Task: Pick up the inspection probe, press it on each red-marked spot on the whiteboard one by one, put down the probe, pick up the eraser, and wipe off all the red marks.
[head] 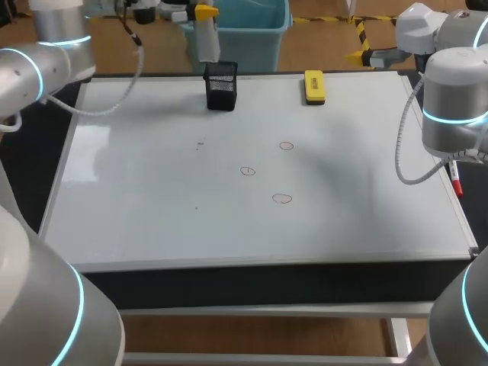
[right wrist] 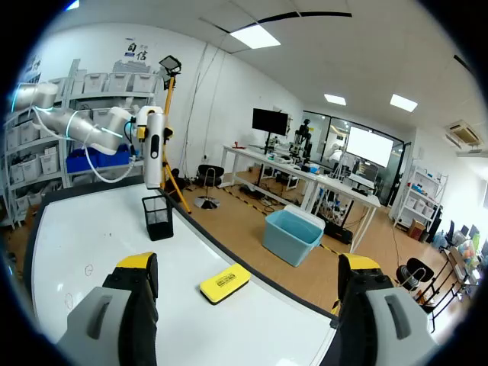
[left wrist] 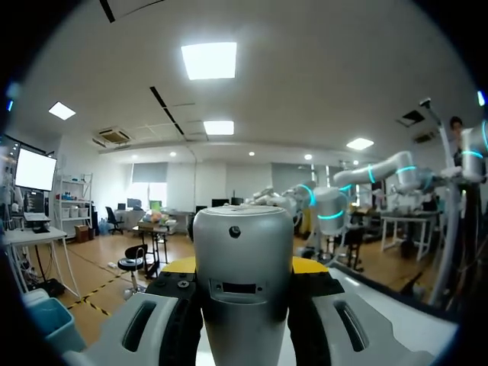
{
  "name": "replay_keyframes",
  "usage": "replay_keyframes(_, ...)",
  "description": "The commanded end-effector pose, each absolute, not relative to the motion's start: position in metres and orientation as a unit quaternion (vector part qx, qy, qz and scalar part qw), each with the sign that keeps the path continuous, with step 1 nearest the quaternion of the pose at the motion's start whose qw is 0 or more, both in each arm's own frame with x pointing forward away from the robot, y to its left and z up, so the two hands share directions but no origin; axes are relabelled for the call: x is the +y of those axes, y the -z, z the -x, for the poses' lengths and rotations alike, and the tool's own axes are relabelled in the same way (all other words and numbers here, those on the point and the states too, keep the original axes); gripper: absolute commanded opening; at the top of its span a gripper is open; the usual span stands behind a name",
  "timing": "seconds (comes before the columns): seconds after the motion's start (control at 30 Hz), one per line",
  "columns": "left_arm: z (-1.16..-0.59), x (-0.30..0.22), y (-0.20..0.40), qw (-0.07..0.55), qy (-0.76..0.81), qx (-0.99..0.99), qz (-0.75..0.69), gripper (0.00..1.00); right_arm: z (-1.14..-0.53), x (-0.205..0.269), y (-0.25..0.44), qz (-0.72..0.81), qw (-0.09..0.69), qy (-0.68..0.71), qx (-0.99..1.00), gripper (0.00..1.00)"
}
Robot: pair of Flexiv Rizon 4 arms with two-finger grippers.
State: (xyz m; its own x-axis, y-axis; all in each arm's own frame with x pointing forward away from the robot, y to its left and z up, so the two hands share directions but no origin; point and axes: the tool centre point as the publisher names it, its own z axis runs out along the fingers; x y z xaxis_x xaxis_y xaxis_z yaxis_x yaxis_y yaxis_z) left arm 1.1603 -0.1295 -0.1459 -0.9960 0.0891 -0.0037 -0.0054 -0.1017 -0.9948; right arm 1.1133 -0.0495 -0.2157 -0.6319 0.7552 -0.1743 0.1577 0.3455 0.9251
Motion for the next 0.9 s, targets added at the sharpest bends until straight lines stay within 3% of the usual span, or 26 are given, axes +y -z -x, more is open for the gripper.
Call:
replay_keyframes(0.03, -1.141, -0.107, 0.141, -0.055, -0.719, -0.69, -0.061, 0.0, -1.114, -0.05, 0.216, -0.3, 0.306, -0.487, 0.761, 1.0)
replay_keyframes(0.47, -1.116, -0.051, 0.161, -0.101, -0.72, -0.68, -0.094, 0.0, -1.114, -0.05, 0.216, -0.3, 0.306, -0.487, 0.761, 1.0)
replay_keyframes(0.9, -1.106, -0.033, 0.198, -0.143, -0.714, -0.673, -0.133, 0.0, -1.114, -0.05, 0.216, -0.3, 0.306, -0.487, 0.761, 1.0)
